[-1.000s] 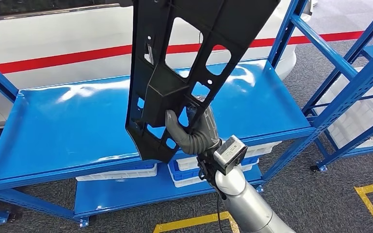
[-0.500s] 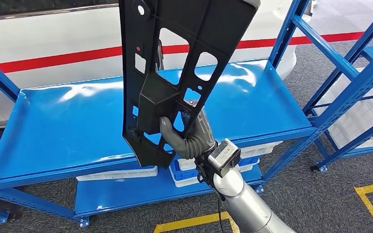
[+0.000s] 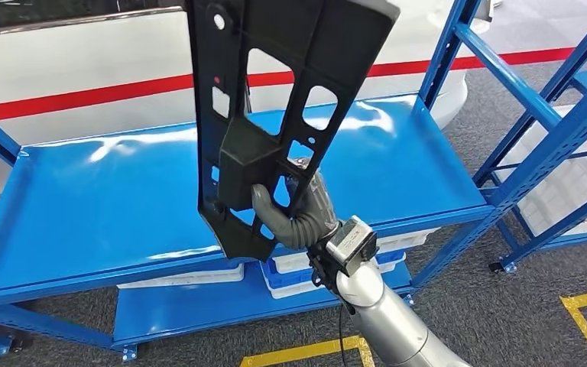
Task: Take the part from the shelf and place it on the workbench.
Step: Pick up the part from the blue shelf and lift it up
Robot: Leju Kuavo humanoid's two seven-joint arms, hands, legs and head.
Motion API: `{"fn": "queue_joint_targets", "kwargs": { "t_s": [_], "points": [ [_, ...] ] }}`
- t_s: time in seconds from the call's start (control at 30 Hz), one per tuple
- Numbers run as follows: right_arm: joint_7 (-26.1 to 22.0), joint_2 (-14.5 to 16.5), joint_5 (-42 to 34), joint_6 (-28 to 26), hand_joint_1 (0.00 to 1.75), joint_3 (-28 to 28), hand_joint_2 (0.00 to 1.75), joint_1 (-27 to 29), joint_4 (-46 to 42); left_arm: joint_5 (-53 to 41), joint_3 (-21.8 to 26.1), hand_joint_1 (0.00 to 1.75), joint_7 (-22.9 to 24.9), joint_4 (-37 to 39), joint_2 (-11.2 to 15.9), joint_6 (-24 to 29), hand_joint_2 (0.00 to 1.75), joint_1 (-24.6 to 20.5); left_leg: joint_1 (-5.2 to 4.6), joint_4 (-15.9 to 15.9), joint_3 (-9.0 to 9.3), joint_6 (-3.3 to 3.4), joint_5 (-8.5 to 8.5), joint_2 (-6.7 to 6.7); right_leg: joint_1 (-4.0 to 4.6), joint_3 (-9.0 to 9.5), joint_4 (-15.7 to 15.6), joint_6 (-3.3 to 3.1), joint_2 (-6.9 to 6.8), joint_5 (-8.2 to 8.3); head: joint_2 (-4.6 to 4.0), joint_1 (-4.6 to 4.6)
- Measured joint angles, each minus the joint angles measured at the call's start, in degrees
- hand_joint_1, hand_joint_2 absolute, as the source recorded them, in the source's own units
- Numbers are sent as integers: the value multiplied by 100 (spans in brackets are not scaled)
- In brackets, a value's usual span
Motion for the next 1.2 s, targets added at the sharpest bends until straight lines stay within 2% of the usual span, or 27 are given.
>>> {"fn": "queue_joint_targets", "kwargs": {
  "t_s": [0.13,0.23,0.3,0.4,0.53,0.6,0.7,0.9,0.97,1.03,1.07,1.1,1.17,1.2],
  "points": [
    [-2,2,2,0,175,1,175,-4,3,-81,-5,0,-22,0,15,19,175,-5,15,-44,29,103,13,6,10,-1,1,-40,19,-13,0,-4],
    [-1,2,4,3,175,2,175,-11,12,-167,-17,0,-100,0,26,64,175,-11,18,-87,49,137,15,10,29,4,1,-69,20,-28,0,-4],
    [10,2,4,11,175,4,175,-43,27,-198,-27,0,-150,0,26,104,175,-16,20,-99,51,140,17,18,48,5,1,-110,20,-27,0,-4],
    [46,2,2,22,175,10,175,-117,59,-216,-28,0,-198,0,26,166,175,-46,23,-105,50,101,22,29,66,5,1,-168,18,-20,0,-3],
    [59,2,1,21,175,25,175,-135,88,-226,-28,0,-204,0,25,249,175,-72,27,-110,48,-60,42,30,70,5,3,-184,17,-9,0,-3],
    [60,2,1,9,175,32,175,-135,92,-227,-28,0,-204,0,22,266,175,-71,26,-109,47,-105,48,31,70,6,4,-191,15,-4,0,-2],
    [58,1,1,-22,175,38,175,-135,92,-227,-27,0,-206,0,20,293,175,-72,16,-82,41,-108,42,30,50,14,-3,-183,12,1,0,-2],
    [55,1,1,-40,175,38,175,-135,94,-239,-26,0,-217,0,21,311,175,-74,-2,32,-11,-33,-1,29,22,18,-10,-142,12,23,0,-3],
    [53,2,3,-46,175,39,175,-138,95,-257,-26,0,-229,0,22,319,175,-78,-15,49,-33,9,7,29,18,26,-39,-93,12,55,0,-3],
    [47,4,6,-62,175,38,175,-146,95,-276,-26,0,-238,-2,14,325,175,-87,5,-78,14,78,107,41,46,9,-46,-37,5,58,0,1],
    [44,3,8,-71,175,38,175,-159,95,-283,-26,0,-240,-3,6,326,175,-93,20,-157,44,118,168,53,60,-46,56,-33,-4,-2,0,7],
    [42,1,8,-79,175,38,175,-170,97,-290,-26,0,-242,-4,-2,327,175,-98,36,-225,71,145,218,66,71,-157,291,-47,-13,-116,0,13],
    [40,-15,8,-88,175,40,175,-177,113,-301,-26,0,-241,-4,-13,330,175,-99,33,-244,68,170,242,84,64,-476,1007,-77,-24,-403,0,20],
    [40,-26,8,-92,175,40,175,-170,125,-303,-25,0,-240,-4,-15,334,175,-97,31,-239,63,166,240,86,63,-605,1294,-67,-24,-489,0,20]
  ]
}}
